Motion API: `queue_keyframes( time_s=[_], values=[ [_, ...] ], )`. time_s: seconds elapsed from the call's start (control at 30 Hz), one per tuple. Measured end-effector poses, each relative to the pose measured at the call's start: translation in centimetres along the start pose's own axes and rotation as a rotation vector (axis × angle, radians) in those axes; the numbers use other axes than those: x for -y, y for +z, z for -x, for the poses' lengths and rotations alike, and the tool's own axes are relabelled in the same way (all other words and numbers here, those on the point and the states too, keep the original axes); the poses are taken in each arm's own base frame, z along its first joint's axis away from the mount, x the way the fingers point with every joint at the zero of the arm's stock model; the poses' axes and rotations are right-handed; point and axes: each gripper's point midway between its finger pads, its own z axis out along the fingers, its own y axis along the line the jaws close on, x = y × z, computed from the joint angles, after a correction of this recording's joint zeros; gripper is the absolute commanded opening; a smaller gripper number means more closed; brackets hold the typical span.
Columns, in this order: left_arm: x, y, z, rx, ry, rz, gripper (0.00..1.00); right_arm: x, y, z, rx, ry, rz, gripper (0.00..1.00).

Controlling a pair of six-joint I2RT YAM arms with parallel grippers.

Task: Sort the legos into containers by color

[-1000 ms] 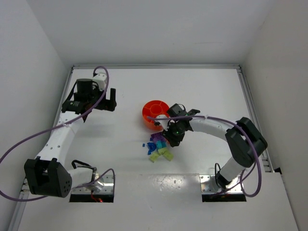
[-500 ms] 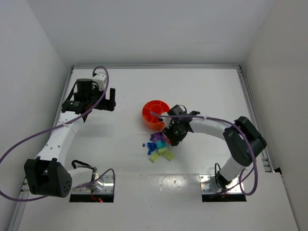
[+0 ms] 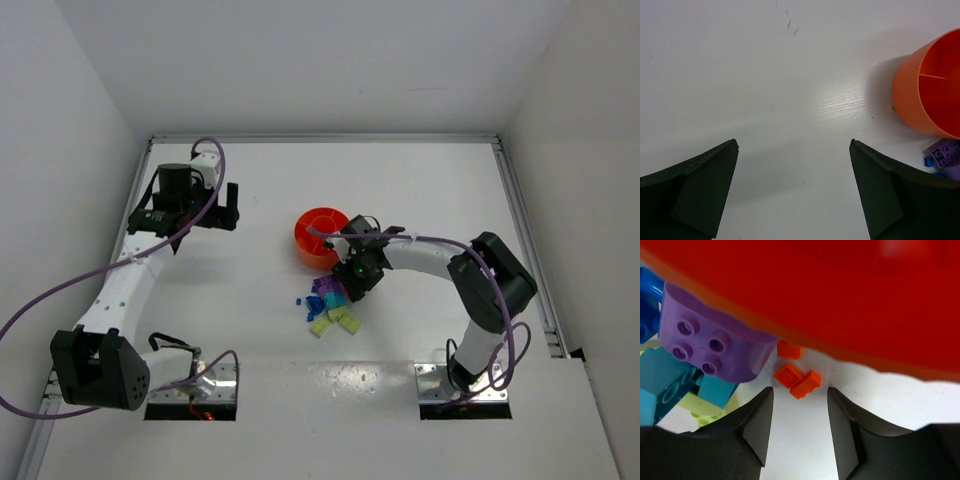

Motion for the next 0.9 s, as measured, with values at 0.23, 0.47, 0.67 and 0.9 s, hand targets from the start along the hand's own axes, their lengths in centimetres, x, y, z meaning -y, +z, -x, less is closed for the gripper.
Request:
queue_keyframes(
  time_s=[0.23, 0.47, 0.67, 0.9],
  values=[
    [-0.1, 0.0, 0.0, 0.0, -0.001, 0.004, 1.0, 0.1, 0.2, 0.6, -0.002, 0.001, -0.005, 0.36],
    [-0.2, 0.0, 0.0, 0.001, 0.003, 0.007, 1.0, 0.6, 0.3, 0.5, -0.006, -0.001, -0.032, 0.28],
    [-0.2, 0.0, 0.1, 0.002, 0.004, 0.007, 1.0, 1.0, -0.1, -0.6, -0.008, -0.01, -0.062, 0.12],
    [-0.2, 0.0, 0.1, 0.003, 0.004, 0.007, 1.0, 0.7, -1.1, -1.3, -0.027, -0.027, -0.054, 0.06]
  ],
)
